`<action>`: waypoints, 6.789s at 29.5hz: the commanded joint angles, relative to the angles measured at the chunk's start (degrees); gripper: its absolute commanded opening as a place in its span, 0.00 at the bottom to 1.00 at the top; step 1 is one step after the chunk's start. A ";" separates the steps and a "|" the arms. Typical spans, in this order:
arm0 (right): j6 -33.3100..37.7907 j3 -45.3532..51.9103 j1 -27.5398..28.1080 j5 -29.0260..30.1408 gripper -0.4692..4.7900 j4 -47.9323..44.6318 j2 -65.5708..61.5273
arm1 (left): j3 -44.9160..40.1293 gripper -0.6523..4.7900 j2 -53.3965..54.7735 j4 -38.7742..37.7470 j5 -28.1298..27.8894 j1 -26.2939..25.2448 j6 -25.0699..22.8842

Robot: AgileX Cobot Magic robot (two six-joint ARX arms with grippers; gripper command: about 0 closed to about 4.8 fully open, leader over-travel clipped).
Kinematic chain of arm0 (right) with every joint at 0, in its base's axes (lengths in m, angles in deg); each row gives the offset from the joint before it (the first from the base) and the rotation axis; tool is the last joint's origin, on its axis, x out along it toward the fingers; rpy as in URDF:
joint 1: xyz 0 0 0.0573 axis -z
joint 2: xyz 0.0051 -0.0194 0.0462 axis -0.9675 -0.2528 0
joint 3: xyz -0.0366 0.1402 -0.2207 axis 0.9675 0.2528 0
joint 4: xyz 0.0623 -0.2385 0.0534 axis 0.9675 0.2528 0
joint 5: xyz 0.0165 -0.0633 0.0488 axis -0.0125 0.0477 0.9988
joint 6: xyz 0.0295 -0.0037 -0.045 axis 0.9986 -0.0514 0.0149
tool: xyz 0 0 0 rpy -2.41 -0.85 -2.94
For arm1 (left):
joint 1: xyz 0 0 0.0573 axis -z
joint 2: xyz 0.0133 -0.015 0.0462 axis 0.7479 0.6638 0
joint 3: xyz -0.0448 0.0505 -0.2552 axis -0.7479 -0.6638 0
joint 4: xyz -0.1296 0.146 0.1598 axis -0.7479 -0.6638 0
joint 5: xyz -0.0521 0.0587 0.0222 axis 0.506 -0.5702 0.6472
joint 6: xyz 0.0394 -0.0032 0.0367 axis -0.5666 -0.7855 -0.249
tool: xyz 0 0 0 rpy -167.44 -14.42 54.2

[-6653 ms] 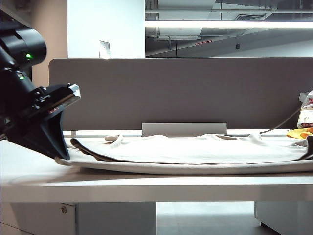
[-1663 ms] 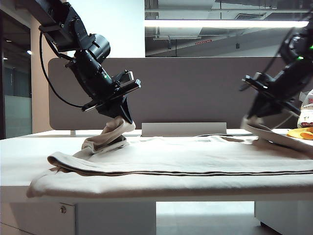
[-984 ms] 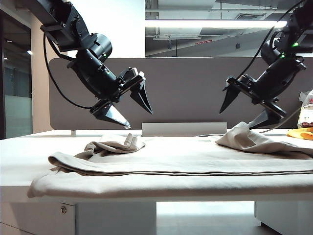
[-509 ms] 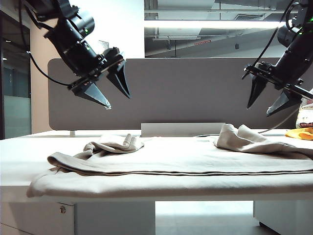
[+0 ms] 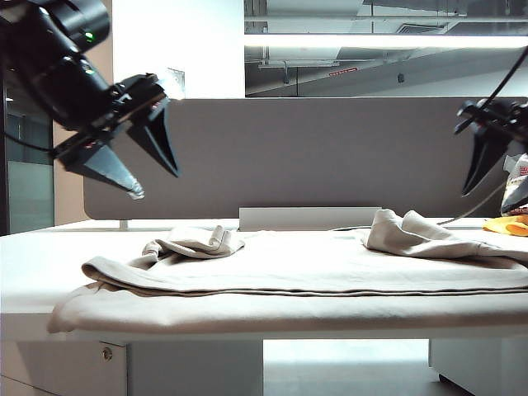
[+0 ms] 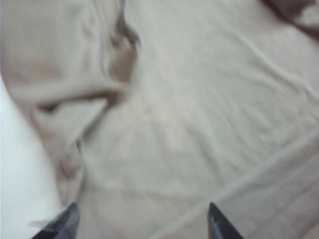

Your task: Fold the bottom side of the T-shirt horizontally towards the center, about one-third of the way, then fold the sleeve back towards the center, creating a straight line along the edge of the T-shirt, and finally fold the bottom of the T-shirt up towards the top, creating a neat rectangle.

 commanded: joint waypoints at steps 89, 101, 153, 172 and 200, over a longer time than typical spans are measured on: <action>8.35 39.15 16.22 7.37 0.57 -12.20 24.33 | -40.85 0.87 -21.18 16.85 -12.46 14.25 25.03; 8.66 39.15 16.20 7.34 0.15 -14.34 24.28 | -40.85 0.23 -19.08 21.16 -14.91 14.25 24.24; 16.20 4.42 6.88 11.65 0.08 -21.24 3.50 | -6.86 0.11 -5.27 11.93 -11.23 2.47 5.77; 15.98 -13.38 6.91 11.65 0.08 -20.72 -12.63 | 9.31 0.11 9.27 11.23 -13.25 -2.86 2.95; 14.49 -24.79 6.93 10.36 0.72 -24.20 -25.24 | 27.61 1.00 26.95 11.17 -11.93 -4.24 1.64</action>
